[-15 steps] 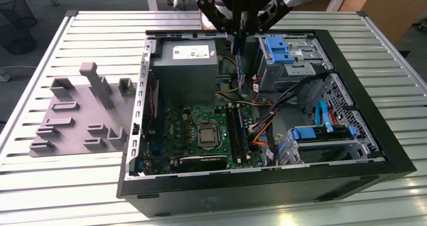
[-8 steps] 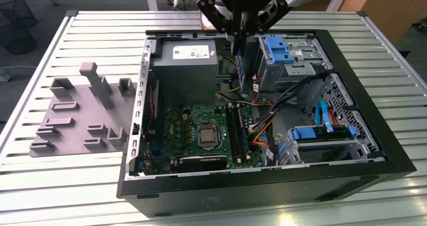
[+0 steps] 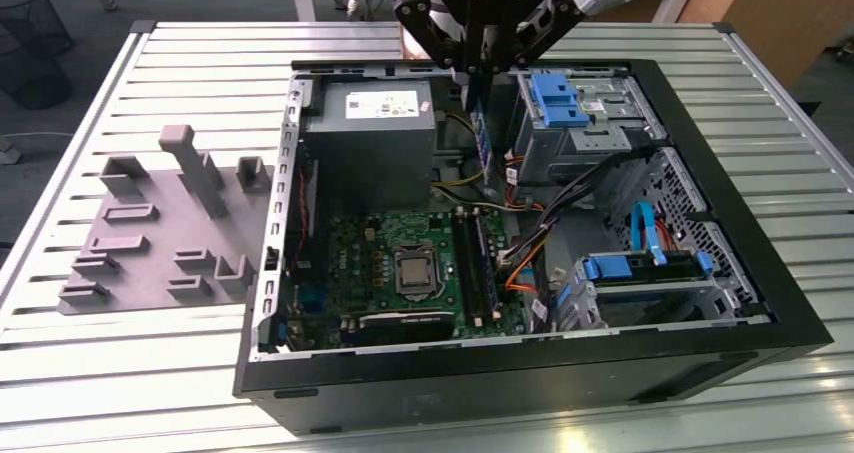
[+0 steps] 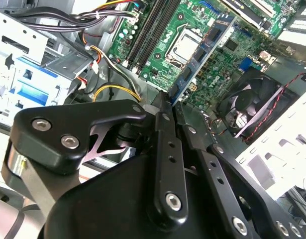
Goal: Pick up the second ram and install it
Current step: 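Insert the second ram into the second slot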
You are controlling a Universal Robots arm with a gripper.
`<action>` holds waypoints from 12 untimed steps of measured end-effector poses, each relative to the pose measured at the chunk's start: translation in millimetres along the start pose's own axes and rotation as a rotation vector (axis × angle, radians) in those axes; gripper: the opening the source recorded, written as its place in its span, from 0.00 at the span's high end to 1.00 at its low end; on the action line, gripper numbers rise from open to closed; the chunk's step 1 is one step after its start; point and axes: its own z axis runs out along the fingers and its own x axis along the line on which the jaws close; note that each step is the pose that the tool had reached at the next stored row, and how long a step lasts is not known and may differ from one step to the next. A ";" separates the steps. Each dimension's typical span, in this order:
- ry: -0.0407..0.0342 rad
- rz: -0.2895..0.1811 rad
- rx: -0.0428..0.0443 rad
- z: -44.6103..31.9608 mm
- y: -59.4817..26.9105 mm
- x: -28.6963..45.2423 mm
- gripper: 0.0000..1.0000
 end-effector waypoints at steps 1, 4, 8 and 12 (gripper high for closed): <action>0.0000 0.000 0.0000 0.0 0.0 0.0 0.86; 0.0000 0.000 0.0000 0.0 0.0 0.0 0.86; 0.0002 0.000 0.0000 0.6 0.2 -0.1 0.86; 0.0005 -0.026 -0.0007 5.5 0.5 0.0 0.86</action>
